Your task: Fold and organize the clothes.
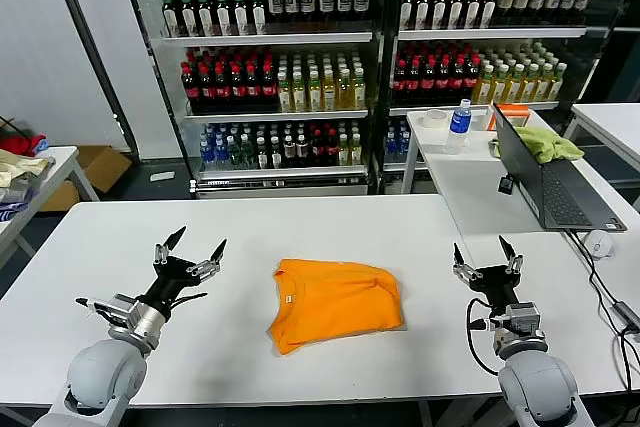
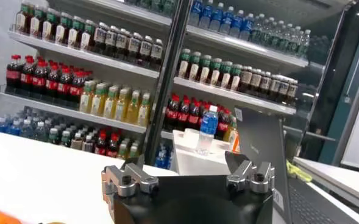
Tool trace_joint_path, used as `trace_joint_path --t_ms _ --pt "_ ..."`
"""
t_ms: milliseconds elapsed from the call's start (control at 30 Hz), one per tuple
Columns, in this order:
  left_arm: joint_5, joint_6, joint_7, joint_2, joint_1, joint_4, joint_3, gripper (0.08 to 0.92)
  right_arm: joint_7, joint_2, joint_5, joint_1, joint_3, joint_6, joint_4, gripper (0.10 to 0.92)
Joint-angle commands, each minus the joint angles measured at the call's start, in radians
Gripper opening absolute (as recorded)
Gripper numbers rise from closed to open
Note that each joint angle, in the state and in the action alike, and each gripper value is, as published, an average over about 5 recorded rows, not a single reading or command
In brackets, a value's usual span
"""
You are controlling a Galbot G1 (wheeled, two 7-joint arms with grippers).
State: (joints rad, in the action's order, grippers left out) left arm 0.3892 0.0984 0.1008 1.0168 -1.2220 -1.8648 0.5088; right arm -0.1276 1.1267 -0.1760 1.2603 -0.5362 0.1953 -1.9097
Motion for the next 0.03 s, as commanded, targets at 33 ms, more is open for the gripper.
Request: trace_joint_path --t_ms 33 --pt "-0.006 -0.010 0.008 0.000 -0.008 0.000 0.009 0.823 0.011 -0.004 0.017 0.005 -0.006 -0.007 -0.002 0.823"
